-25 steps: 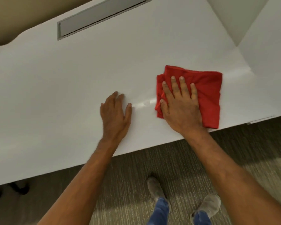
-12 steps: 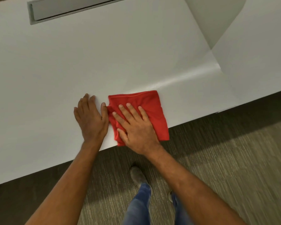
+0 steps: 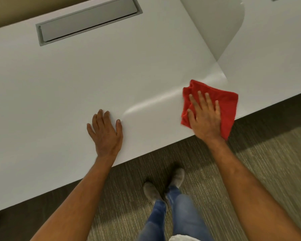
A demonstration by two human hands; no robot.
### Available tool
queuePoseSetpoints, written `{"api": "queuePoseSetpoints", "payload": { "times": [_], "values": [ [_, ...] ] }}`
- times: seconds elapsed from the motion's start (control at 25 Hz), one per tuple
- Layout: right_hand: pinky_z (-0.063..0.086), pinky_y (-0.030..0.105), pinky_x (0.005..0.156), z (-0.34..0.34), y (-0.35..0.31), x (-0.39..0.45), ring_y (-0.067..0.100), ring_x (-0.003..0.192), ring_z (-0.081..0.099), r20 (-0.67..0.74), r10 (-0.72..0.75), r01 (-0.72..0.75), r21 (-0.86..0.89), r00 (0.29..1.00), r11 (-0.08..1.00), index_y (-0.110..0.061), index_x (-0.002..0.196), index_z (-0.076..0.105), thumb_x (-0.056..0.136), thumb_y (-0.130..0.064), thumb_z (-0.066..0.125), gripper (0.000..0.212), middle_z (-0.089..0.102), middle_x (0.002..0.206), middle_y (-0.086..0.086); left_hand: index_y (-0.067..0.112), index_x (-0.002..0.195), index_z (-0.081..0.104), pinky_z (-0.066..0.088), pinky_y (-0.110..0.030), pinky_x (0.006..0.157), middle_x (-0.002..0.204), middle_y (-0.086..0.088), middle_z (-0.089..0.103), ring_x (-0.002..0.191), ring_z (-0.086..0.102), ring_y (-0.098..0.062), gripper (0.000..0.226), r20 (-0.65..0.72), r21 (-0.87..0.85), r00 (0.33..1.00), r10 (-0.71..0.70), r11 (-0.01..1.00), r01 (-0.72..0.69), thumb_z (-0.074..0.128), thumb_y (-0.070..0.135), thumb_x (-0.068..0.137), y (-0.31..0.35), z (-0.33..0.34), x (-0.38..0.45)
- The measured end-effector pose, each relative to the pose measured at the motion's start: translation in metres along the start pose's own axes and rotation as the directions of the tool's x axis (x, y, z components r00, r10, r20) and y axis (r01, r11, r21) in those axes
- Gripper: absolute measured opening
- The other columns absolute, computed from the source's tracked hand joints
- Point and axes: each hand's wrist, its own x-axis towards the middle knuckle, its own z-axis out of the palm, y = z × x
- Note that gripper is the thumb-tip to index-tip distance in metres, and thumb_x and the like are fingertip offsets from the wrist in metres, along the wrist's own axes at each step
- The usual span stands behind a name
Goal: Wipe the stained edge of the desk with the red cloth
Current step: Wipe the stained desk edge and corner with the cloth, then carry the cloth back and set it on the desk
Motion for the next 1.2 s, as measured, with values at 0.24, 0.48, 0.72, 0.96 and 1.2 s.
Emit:
{"api": "queuePoseSetpoints", "payload": {
  "times": [0.24, 0.48, 0.72, 0.96, 1.2],
  "values": [
    [0.013, 0.065, 0.127, -0.001, 0.001, 0.067, 0.034, 0.161, 0.016, 0.022, 0.155, -0.155, -0.005, 0.988, 0.988, -0.027, 0.166, 0.021, 0.106, -0.046, 0.026, 0.063, 0.022, 0.174, 0.01, 0.011, 0.151, 0.038, 0.013, -0.061, 0.124, 0.164, -0.011, 0.032, 0.154, 0.023, -0.032, 0.057, 0.02, 0.031, 1.0, -0.016, 0.999, 0.015, 0.041, 0.044, 0.105, 0.002, 0.0, 0.002],
    [0.013, 0.065, 0.127, 0.002, -0.044, 0.119, 0.037, 0.161, 0.018, 0.051, 0.048, -0.05, 0.036, 0.998, 0.998, -0.023, 0.165, 0.025, 0.106, -0.046, 0.022, 0.064, 0.024, 0.173, 0.014, 0.012, 0.154, 0.035, 0.011, -0.06, 0.125, 0.165, -0.011, 0.03, 0.155, 0.021, -0.031, 0.06, 0.045, 0.052, 0.999, -0.028, 0.998, 0.025, 0.041, 0.045, 0.104, 0.002, 0.0, 0.003],
    [0.013, 0.062, 0.128, 0.006, -0.117, 0.06, 0.034, 0.162, 0.014, 0.117, -0.259, 0.251, 0.075, 0.959, 0.965, -0.025, 0.166, 0.021, 0.107, -0.046, 0.028, 0.063, 0.02, 0.174, 0.01, 0.012, 0.155, 0.034, 0.012, -0.059, 0.125, 0.165, -0.011, 0.03, 0.155, 0.021, -0.031, 0.059, 0.068, 0.051, 0.997, -0.038, 0.998, 0.034, 0.04, 0.044, 0.105, 0.005, -0.004, 0.003],
    [0.004, 0.059, 0.131, -0.008, -0.129, -0.015, 0.028, 0.164, -0.004, 0.281, -0.487, 0.42, 0.267, 0.827, 0.867, -0.029, 0.167, 0.012, 0.106, -0.052, 0.035, 0.069, 0.003, 0.177, 0.006, 0.012, 0.158, 0.031, 0.008, -0.057, 0.127, 0.168, -0.011, 0.026, 0.157, 0.017, -0.029, 0.06, 0.117, 0.049, 0.991, -0.058, 0.997, 0.053, 0.033, 0.045, 0.107, 0.011, -0.013, 0.003],
    [0.031, 0.048, 0.126, -0.04, -0.065, -0.028, 0.028, 0.154, 0.031, 0.164, -0.203, 0.103, 0.476, 0.965, 0.873, -0.022, 0.158, 0.041, 0.102, -0.034, 0.06, 0.061, 0.034, 0.168, 0.008, 0.018, 0.15, 0.043, 0.021, -0.054, 0.119, 0.159, -0.009, 0.037, 0.147, 0.03, -0.03, 0.057, 0.094, -0.118, 0.982, -0.162, 0.978, 0.173, 0.037, 0.052, 0.104, 0.057, -0.023, -0.014]
  ]
}}
